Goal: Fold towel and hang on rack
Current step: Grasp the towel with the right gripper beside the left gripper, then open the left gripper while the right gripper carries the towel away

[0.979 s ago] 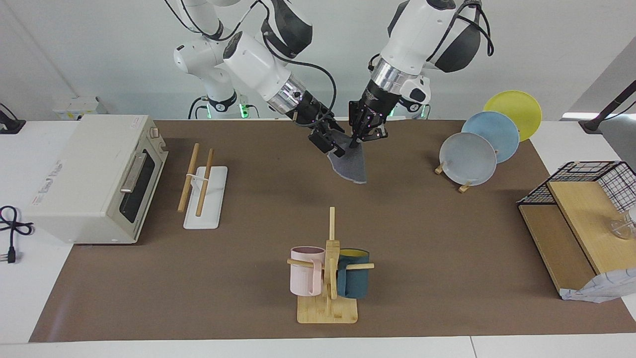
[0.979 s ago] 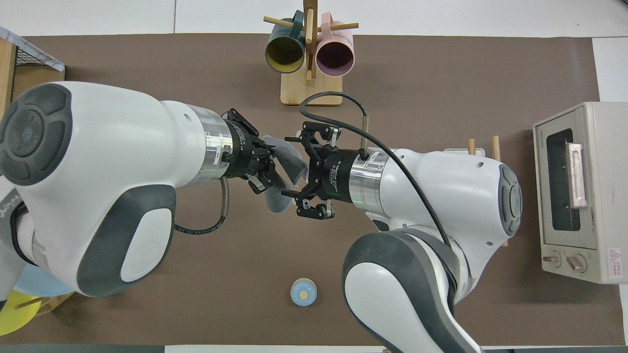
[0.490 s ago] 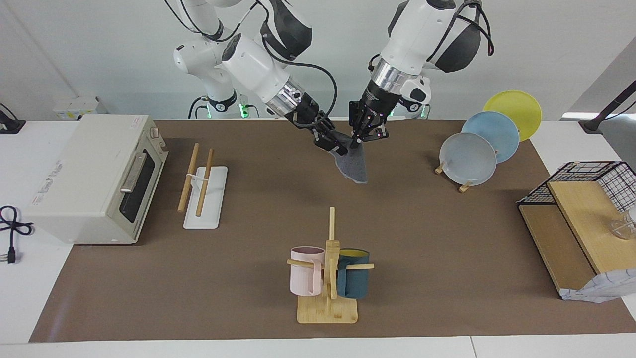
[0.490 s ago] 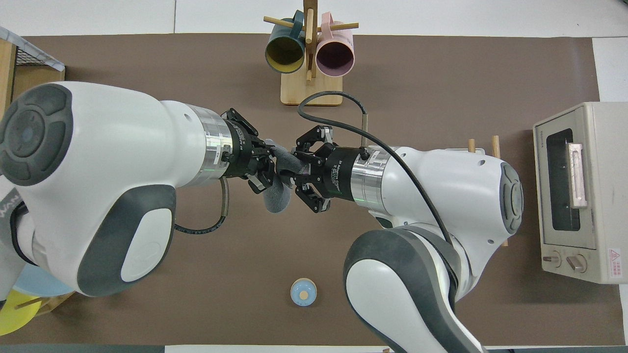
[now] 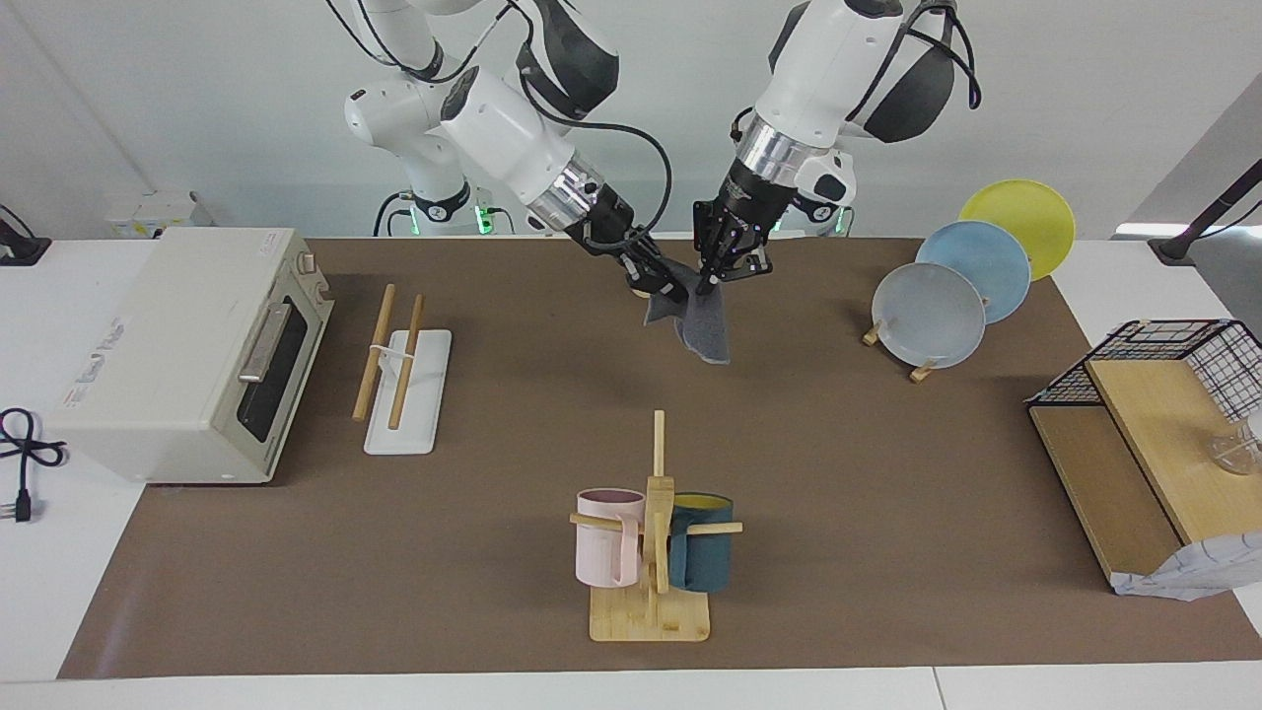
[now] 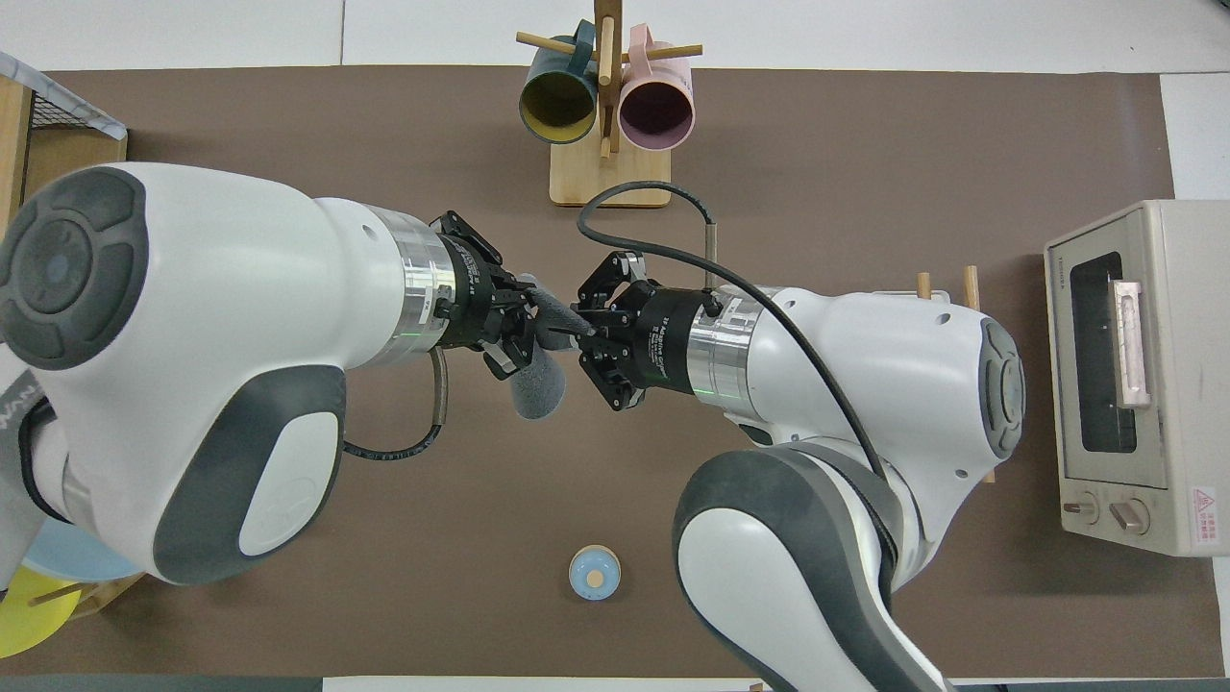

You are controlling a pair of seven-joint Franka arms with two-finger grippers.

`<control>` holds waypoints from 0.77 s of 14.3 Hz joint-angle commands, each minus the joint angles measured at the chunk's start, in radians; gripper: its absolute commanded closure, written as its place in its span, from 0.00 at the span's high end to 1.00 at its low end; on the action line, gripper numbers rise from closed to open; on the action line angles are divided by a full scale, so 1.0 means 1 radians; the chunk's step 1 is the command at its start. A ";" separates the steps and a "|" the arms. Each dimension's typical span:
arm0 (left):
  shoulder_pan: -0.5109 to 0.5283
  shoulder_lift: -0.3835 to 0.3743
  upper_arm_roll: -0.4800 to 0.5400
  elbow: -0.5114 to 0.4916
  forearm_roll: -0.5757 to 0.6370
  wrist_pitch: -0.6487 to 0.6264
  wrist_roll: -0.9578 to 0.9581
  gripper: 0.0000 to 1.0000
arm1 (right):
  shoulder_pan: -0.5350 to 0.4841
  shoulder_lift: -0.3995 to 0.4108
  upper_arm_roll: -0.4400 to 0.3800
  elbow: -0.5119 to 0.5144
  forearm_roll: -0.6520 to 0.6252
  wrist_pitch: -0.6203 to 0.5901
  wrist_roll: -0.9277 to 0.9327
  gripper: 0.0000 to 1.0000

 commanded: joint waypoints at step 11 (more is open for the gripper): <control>0.213 -0.052 0.017 -0.096 0.022 0.012 0.863 1.00 | -0.243 -0.035 -0.004 0.024 -0.473 -0.515 -0.667 0.00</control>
